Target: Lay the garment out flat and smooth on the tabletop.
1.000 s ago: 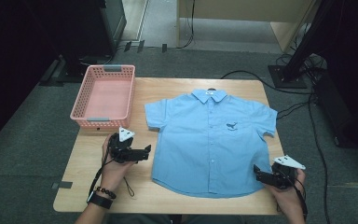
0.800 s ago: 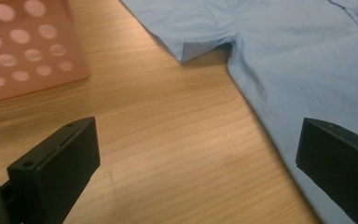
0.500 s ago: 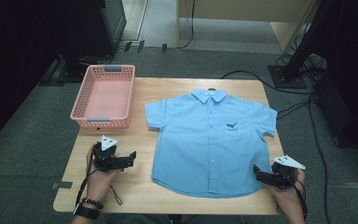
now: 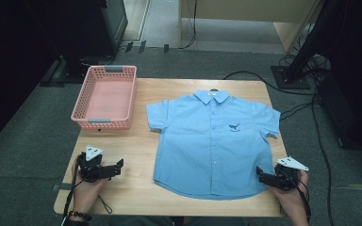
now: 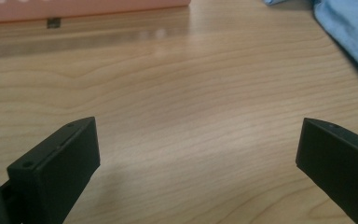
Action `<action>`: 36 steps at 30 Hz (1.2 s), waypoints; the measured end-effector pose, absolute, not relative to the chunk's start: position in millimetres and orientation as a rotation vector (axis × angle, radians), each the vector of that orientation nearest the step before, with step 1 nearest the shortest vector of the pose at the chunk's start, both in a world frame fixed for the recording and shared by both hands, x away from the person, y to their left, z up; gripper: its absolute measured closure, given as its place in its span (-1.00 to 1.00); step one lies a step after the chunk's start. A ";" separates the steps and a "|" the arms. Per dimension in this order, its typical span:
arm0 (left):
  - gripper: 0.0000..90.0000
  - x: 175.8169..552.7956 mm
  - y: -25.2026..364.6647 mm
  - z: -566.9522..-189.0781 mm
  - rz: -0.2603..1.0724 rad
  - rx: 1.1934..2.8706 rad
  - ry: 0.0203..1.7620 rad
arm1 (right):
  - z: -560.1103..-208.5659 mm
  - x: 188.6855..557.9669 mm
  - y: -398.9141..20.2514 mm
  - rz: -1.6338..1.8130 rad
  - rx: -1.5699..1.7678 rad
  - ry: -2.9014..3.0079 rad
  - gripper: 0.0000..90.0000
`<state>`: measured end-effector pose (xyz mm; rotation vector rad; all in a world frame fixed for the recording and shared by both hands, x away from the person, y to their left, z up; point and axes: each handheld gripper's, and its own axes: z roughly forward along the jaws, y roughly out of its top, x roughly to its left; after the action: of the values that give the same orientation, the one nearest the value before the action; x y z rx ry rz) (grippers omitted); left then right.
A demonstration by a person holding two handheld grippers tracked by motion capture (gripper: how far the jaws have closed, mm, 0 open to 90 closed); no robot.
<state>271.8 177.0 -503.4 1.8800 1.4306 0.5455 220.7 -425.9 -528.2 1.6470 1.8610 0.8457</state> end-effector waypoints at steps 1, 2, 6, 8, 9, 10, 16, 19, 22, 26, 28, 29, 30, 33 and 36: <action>-1.00 270.0 179.7 -504.3 0.545 1.879 1.437 | -528.2 220.7 -425.9 0.846 1.647 1.861 -0.77; -1.00 268.2 181.7 -504.7 0.548 1.880 1.443 | -528.2 220.7 -425.9 0.846 1.646 1.861 -0.77; -1.00 262.6 190.7 -504.2 0.560 1.880 1.454 | -528.2 220.6 -425.8 0.846 1.646 1.861 -0.77; -1.00 259.9 195.5 -503.4 0.580 1.882 1.458 | -528.2 220.6 -425.7 0.846 1.645 1.862 -0.77; -1.00 258.5 198.2 -503.0 0.578 1.880 1.460 | -528.2 220.6 -425.7 0.846 1.645 1.863 -0.77; -1.00 257.2 200.9 -503.0 0.577 1.879 1.462 | -528.1 220.6 -425.7 0.846 1.645 1.863 -0.77; -1.00 250.4 214.7 -506.7 0.585 1.881 1.495 | -528.2 220.7 -425.6 0.847 1.645 1.862 -0.77; -1.00 247.1 221.2 -508.7 0.582 1.871 1.510 | -528.2 220.6 -425.7 0.846 1.645 1.863 -0.77; -1.00 244.0 228.7 -510.9 0.568 1.857 1.532 | -528.2 220.6 -425.7 0.846 1.645 1.863 -0.77; -1.00 239.9 242.2 -513.4 0.551 1.825 1.570 | -528.2 220.6 -425.7 0.846 1.645 1.863 -0.77; -1.00 237.9 246.8 -513.7 0.562 1.826 1.585 | -528.2 220.6 -425.7 0.846 1.645 1.862 -0.77; -1.00 237.0 248.0 -513.9 0.571 1.830 1.590 | -528.2 220.6 -425.7 0.846 1.645 1.863 -0.77; -1.00 235.2 250.6 -514.3 0.577 1.834 1.597 | -528.2 220.6 -425.7 0.846 1.645 1.862 -0.77; -1.00 231.2 254.5 -515.9 0.567 1.837 1.600 | -528.2 220.6 -425.7 0.846 1.645 1.863 -0.77; -1.00 230.6 253.1 -516.7 0.582 1.846 1.589 | -528.2 220.6 -425.7 0.846 1.645 1.862 -0.77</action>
<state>230.6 253.1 -516.7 1.8455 1.5889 0.5821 220.6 -425.7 -528.2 1.6450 1.8624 0.8465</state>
